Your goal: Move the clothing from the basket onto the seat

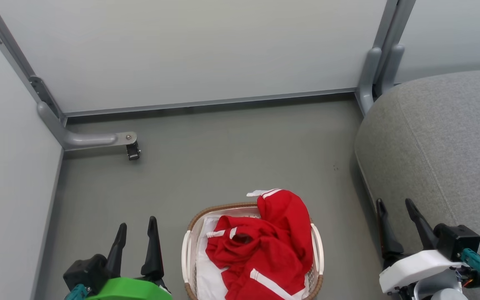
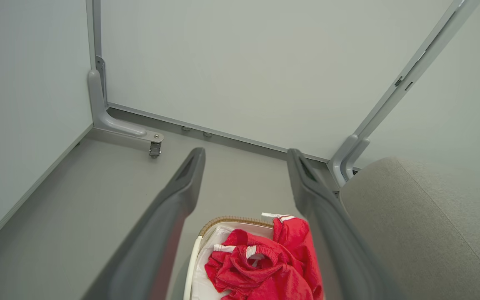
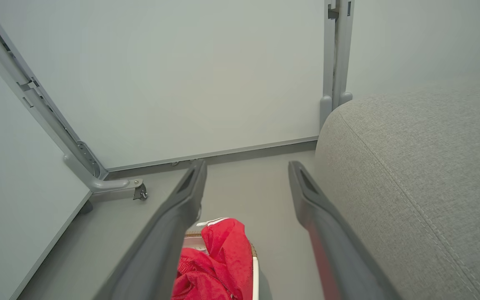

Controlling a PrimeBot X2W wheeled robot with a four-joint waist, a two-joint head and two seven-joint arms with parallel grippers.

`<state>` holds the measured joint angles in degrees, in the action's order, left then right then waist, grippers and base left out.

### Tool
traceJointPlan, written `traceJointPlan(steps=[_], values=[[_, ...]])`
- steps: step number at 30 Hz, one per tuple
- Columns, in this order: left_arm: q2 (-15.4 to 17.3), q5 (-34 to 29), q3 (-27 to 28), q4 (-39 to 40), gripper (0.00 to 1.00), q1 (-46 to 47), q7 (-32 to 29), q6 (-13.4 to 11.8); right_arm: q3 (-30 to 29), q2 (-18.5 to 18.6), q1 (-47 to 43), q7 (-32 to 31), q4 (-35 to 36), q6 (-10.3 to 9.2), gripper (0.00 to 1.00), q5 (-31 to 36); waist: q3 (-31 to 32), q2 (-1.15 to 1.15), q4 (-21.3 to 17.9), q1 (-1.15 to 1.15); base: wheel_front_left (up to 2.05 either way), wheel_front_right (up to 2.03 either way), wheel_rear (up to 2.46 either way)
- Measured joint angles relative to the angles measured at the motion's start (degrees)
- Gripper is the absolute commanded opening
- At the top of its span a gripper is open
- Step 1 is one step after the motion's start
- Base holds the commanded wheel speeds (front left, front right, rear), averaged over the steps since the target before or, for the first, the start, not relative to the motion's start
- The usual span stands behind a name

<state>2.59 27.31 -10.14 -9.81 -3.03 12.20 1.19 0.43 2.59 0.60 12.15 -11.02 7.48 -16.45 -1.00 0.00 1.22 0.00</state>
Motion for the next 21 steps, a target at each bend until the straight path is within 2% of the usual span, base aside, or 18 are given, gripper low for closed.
traceJointPlan(steps=[21], values=[[0.08,-6.88,-2.14,-1.3,1.0,-0.26,2.09,-0.76,0.48,0.08,0.01,2.22,-0.57,0.01,1.0,9.11,-0.26,0.0,0.57,0.0,0.0,0.0,0.0]])
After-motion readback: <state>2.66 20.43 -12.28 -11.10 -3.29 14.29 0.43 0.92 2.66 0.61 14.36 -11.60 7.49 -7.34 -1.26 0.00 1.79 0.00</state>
